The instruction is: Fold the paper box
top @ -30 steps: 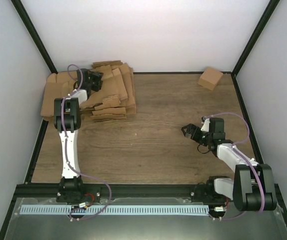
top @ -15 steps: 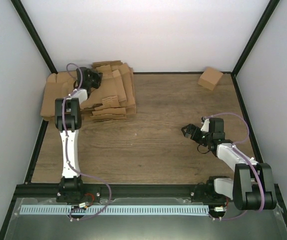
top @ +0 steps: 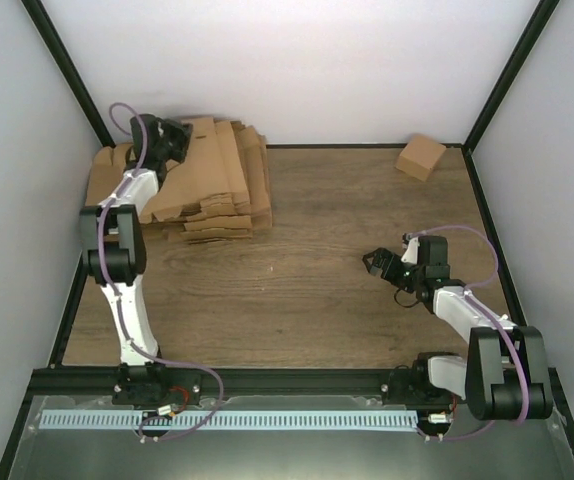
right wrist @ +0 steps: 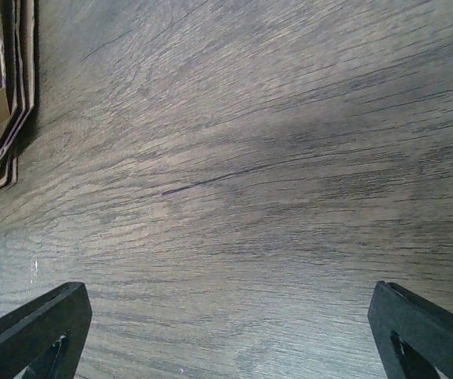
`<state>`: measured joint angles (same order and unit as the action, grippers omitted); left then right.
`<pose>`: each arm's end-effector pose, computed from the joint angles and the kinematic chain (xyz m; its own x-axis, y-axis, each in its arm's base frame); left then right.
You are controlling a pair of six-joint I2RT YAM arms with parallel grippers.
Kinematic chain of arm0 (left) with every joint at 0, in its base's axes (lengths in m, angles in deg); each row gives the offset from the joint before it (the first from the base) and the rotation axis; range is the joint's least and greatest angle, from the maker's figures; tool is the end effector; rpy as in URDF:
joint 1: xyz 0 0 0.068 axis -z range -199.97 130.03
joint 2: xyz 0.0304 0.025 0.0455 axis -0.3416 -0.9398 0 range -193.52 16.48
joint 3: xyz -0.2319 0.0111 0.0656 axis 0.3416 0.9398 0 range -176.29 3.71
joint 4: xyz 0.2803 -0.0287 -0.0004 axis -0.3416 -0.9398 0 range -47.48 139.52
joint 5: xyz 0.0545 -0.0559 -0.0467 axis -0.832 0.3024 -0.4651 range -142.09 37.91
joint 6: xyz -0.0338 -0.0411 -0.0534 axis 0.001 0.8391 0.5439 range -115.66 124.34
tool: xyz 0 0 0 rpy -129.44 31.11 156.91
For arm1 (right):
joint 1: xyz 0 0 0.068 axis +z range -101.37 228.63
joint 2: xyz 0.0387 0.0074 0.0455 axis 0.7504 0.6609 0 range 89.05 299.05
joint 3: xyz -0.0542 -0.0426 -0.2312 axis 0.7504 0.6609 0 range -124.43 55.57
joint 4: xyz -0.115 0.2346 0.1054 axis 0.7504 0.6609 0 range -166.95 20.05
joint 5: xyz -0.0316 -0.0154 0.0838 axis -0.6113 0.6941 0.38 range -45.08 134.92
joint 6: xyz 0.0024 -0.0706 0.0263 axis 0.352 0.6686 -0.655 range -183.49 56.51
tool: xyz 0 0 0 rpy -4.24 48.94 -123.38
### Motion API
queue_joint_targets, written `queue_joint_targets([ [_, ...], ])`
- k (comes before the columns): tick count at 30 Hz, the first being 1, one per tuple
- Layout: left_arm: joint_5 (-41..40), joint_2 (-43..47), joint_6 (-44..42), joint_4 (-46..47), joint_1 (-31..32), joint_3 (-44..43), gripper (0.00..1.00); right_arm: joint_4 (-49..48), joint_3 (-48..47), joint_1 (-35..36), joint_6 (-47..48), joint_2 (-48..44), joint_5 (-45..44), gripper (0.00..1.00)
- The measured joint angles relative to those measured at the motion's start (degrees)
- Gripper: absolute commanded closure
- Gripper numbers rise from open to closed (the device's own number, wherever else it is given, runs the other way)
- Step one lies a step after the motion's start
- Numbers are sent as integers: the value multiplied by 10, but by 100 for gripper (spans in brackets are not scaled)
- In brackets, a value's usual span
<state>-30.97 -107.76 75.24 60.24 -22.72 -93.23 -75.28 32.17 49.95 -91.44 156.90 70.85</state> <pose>0.5428 0.0030 0.1977 -0.3770 -0.9005 -0.2166 -0.1710 0.2975 -0.9393 0.2553 0.0337 0.0893 -0.7883 0.4034 -0.4645 0.0518 0.7958 0.6033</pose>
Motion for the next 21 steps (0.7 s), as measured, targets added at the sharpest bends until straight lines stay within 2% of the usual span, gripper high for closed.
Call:
queue_joint_targets([
  [5, -17, 118, -24, -2, 0, 78, 96, 0, 0, 0, 0, 0, 0, 0],
  [12, -43, 223, -63, -41, 0, 150, 96, 0, 0, 0, 0, 0, 0, 0],
  [21, -79, 335, -116, -107, 0, 185, 96, 0, 0, 0, 0, 0, 0, 0],
])
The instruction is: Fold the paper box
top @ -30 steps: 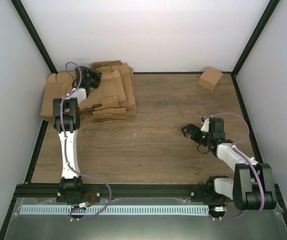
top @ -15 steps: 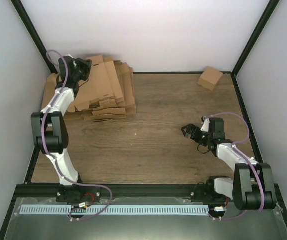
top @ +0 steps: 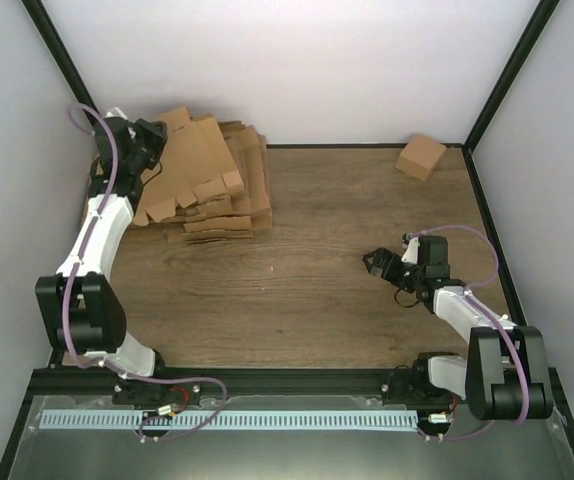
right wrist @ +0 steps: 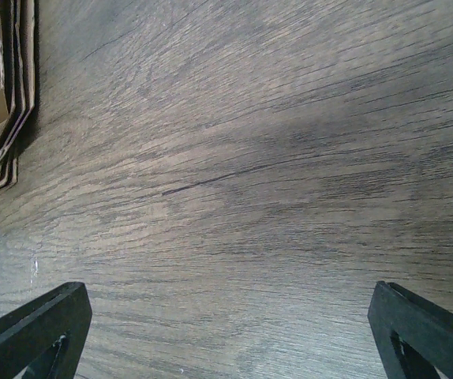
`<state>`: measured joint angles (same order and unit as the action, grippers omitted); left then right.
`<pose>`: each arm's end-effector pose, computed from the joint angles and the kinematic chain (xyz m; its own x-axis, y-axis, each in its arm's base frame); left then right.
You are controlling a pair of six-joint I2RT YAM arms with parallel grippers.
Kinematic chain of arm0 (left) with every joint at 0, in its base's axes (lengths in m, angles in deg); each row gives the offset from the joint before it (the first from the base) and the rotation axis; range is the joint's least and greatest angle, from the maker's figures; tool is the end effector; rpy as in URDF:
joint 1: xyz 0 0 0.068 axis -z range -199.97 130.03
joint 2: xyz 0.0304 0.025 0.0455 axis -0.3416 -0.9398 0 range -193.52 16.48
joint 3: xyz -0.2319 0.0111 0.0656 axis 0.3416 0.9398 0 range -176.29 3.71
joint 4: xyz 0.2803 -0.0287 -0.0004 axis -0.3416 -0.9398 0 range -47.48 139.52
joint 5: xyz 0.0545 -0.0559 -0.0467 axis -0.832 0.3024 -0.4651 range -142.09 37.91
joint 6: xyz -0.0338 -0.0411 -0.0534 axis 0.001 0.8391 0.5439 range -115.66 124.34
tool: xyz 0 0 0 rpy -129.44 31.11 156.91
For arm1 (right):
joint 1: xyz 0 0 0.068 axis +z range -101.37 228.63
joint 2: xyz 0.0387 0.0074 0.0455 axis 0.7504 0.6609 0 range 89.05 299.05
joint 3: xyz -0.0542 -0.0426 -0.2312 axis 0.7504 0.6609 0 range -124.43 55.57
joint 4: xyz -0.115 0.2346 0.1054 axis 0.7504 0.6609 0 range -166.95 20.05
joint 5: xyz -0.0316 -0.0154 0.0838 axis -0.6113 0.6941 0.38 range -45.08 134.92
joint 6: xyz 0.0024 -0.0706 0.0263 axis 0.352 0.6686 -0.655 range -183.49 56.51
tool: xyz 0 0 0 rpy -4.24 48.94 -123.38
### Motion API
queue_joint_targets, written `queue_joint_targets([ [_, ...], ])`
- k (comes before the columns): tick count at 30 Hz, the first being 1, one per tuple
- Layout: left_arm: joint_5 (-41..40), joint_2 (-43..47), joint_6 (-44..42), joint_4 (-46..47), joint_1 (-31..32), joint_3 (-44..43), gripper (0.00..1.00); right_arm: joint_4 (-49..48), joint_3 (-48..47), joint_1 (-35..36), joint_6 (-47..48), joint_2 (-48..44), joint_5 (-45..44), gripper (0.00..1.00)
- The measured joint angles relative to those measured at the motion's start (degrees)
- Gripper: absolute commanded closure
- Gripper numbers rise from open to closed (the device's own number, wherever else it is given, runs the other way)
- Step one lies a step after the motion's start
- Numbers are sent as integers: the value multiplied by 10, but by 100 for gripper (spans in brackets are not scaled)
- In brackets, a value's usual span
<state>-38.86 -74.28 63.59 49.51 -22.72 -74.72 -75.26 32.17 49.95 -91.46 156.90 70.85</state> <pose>0.4293 0.0059 0.3174 -0.2609 -0.8500 -0.4575 -0.0930 0.4939 -0.8645 0.2553 0.0337 0.0893 -0.7885 0.4037 -0.4640 0.0522 0.7957 0.6035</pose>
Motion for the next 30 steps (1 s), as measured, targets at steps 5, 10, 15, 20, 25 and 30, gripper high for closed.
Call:
queue_joint_targets([
  [5, -28, 68, -24, -29, 0, 27, 96, 0, 0, 0, 0, 0, 0, 0],
  [10, -36, 125, -43, -53, 0, 37, 96, 0, 0, 0, 0, 0, 0, 0],
  [15, -24, 178, -69, -94, -3, 47, 96, 0, 0, 0, 0, 0, 0, 0],
  [20, -22, 250, -102, -143, -3, 60, 96, 0, 0, 0, 0, 0, 0, 0],
  [25, -16, 320, -127, -172, -3, 61, 96, 0, 0, 0, 0, 0, 0, 0],
  [30, 26, 362, -131, -200, -3, 81, 96, 1, 0, 0, 0, 0, 0, 0],
])
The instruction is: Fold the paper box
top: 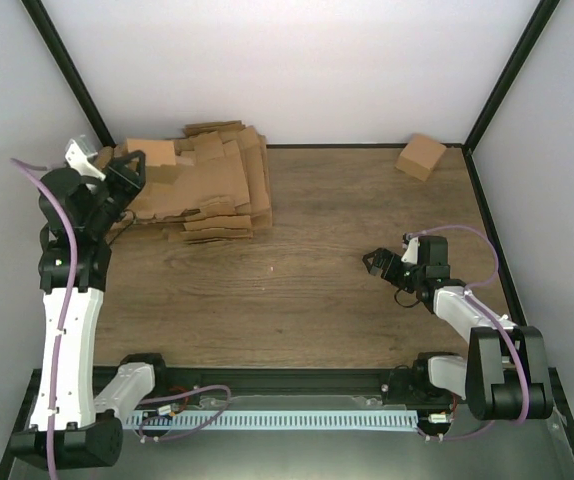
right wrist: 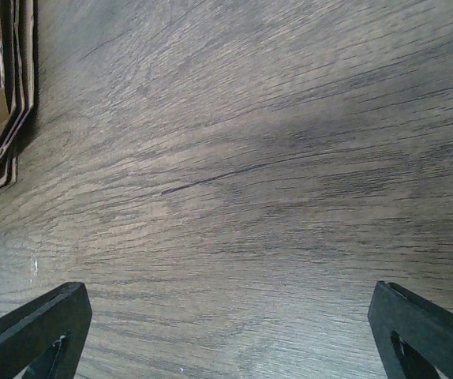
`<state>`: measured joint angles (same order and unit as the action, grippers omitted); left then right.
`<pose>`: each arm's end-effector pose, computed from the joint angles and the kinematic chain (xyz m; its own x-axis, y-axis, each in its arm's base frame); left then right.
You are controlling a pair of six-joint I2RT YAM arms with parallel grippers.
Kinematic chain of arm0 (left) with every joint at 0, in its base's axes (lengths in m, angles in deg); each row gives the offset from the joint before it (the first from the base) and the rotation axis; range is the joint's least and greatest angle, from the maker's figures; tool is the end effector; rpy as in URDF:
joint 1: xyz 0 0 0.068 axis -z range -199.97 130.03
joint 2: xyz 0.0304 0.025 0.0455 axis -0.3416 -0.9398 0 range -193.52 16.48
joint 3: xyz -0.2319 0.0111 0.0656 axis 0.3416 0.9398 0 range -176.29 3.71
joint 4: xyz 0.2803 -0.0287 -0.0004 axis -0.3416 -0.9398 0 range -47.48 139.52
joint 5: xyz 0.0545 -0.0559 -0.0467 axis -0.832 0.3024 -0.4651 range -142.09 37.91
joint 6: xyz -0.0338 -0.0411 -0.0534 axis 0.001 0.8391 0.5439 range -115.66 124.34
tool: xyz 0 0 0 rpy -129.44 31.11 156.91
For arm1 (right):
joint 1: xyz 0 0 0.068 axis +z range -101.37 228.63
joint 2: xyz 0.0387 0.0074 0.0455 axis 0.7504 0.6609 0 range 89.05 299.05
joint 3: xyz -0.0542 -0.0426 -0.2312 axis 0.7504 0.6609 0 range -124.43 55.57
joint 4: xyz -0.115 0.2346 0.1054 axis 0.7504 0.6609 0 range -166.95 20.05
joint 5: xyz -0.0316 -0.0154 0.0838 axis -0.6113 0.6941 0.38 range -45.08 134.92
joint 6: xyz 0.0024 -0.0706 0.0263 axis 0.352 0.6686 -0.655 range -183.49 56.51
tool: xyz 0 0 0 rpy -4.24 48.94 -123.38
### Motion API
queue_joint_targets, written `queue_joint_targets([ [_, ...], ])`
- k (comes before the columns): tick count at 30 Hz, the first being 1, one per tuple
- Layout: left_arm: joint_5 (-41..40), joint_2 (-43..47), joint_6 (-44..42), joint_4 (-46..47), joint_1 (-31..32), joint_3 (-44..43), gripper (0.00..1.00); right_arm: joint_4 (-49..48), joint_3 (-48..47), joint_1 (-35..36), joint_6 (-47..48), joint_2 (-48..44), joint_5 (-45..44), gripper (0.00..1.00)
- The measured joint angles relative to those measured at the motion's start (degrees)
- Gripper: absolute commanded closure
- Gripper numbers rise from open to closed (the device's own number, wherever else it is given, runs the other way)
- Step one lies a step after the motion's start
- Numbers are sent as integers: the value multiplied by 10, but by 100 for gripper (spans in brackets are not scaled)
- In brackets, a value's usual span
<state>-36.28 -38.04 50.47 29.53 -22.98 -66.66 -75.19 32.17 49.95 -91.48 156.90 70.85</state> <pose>0.2613 -0.0037 0.4226 -0.2091 -0.7055 -0.6771 0.1012 0.6731 -0.7326 0.2552 0.0337 0.0892 -0.7890 0.4040 -0.4629 0.0533 0.7956 0.6035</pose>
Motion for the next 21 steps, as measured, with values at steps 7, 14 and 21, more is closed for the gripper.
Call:
queue_joint_targets([
  [7, 53, 30, -50, -127, 0, 14, 96, 5, 0, 0, 0, 3, 0, 0],
  [14, 80, 122, -89, -217, 0, 14, 96, 5, 0, 0, 0, 3, 5, 0],
  [21, 134, 114, -69, -203, 42, 86, 96, 15, -1, 0, 0, 3, 6, 0],
])
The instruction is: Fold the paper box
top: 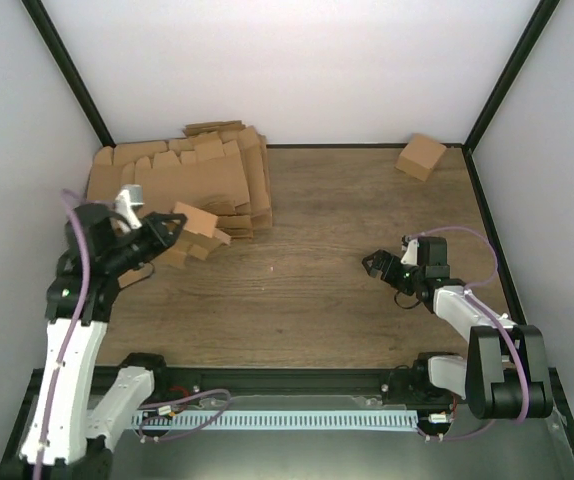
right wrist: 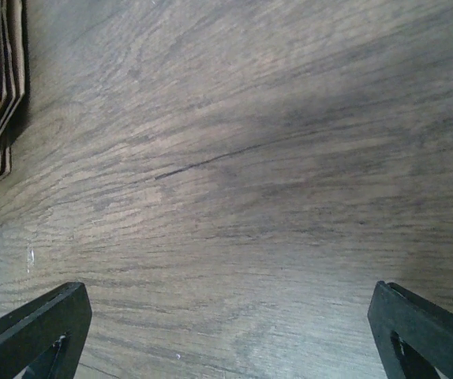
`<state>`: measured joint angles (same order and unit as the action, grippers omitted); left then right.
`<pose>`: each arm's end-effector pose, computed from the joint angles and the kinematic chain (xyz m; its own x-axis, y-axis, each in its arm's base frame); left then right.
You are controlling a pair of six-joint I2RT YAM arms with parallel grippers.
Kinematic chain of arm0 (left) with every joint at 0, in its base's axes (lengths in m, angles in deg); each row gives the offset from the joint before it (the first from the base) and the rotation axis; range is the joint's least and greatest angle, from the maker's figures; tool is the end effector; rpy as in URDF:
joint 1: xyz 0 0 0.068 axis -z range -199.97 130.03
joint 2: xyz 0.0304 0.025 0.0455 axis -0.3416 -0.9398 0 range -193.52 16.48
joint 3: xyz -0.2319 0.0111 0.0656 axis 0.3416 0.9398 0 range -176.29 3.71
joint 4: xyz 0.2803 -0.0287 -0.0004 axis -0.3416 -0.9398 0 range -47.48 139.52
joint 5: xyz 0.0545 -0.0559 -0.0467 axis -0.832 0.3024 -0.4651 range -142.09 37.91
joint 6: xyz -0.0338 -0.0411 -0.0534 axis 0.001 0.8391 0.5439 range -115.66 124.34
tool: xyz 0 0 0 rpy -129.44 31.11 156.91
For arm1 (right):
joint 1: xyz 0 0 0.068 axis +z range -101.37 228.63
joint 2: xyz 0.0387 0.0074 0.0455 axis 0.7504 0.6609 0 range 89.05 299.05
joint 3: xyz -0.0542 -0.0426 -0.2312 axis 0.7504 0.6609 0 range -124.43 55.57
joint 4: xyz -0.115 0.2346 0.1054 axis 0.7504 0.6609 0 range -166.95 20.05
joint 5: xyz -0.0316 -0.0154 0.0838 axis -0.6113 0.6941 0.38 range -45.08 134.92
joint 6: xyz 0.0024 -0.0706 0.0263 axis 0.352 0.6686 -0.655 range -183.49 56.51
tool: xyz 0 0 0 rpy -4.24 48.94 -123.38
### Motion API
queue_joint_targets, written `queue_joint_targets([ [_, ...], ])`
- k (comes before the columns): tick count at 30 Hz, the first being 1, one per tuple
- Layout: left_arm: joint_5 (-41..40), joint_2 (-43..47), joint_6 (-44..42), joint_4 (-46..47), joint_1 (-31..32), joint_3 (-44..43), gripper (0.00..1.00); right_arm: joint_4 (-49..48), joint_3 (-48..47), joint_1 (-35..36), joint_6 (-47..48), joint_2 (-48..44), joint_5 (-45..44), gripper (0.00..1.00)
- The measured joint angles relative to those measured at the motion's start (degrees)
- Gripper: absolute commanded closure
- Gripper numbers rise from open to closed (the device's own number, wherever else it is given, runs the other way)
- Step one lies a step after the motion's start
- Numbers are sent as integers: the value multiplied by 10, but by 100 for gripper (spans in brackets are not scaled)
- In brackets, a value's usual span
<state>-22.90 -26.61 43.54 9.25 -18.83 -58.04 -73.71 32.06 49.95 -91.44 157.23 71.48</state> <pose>0.2043 -0.0352 0.3659 -0.5828 -0.5402 -0.6071 0.1322 0.6741 -0.7267 0.2528 0.0343 0.0864 -0.8055 0.4008 -0.4365 0.0648 0.7918 0.6073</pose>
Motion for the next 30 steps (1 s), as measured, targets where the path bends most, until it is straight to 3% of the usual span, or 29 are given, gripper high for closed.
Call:
queue_joint_targets([
  [5, -64, -94, 22, 6, 180, 7, 96, 21, 0, 0, 0, -5, -3, 0],
  [9, -113, -204, 26, 3, 331, -50, 96, 33, 0, 0, 0, -24, -5, 0],
  [12, -150, -259, 26, 0, 393, -96, 95, 38, -1, 0, 0, -35, -5, 0],
  [23, -197, -202, 27, -78, 416, -183, 94, 49, -36, 0, 1, -34, 19, 0],
  [30, -198, -72, 59, -122, 416, -198, 93, 49, -45, 0, 1, -27, 30, 0],
])
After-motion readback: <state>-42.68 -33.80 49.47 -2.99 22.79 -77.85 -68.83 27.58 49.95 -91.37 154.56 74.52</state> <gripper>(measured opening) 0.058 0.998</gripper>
